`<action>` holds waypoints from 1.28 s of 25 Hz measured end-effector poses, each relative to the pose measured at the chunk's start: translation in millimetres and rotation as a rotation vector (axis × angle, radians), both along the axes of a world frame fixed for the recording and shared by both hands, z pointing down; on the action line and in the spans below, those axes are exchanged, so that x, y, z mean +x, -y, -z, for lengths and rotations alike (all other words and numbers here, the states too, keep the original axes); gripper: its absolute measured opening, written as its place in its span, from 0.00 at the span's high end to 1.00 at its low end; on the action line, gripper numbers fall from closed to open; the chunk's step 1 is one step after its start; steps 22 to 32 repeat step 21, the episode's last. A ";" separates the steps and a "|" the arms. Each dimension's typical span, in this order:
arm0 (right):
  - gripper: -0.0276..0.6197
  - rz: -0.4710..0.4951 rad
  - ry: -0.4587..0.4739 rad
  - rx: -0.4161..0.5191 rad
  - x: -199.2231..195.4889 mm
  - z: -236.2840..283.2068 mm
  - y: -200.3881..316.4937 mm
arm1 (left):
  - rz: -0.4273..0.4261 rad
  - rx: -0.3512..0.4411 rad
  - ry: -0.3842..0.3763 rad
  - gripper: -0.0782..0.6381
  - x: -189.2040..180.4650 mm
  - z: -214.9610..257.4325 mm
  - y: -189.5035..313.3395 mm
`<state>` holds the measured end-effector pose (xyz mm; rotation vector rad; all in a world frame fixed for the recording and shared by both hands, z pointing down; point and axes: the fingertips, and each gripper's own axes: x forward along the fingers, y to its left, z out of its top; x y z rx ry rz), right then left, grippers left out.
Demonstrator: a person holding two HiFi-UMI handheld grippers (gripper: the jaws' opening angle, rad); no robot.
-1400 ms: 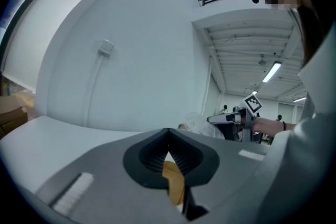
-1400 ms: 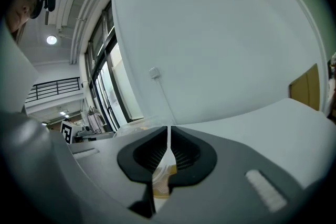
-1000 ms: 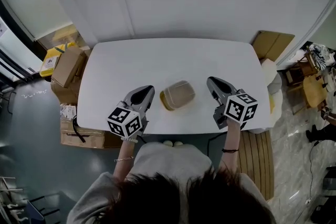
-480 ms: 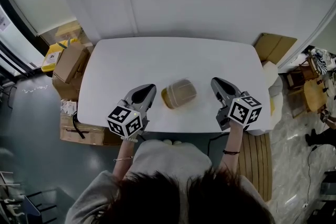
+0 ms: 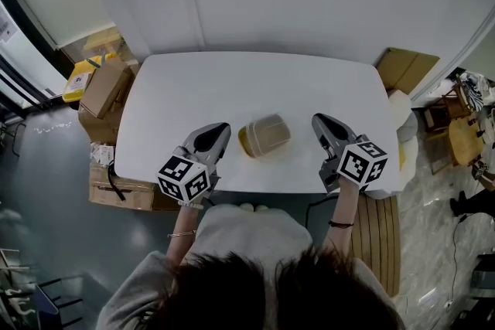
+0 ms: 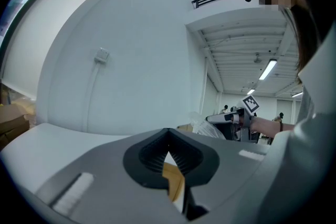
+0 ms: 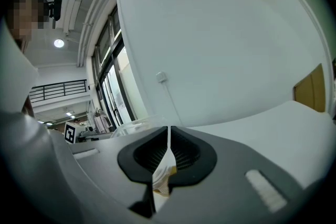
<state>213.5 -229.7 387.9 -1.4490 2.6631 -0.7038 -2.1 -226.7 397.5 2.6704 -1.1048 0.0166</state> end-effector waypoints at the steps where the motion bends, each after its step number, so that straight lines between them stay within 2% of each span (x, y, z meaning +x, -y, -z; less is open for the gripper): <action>1: 0.91 0.002 0.000 0.002 -0.2 0.7 -0.5 | 0.001 0.000 0.000 0.90 -0.2 0.2 -0.6; 32: 0.91 0.023 0.023 -0.009 -1.1 -0.7 1.0 | 0.005 -0.013 0.002 0.90 3.4 -3.4 -1.5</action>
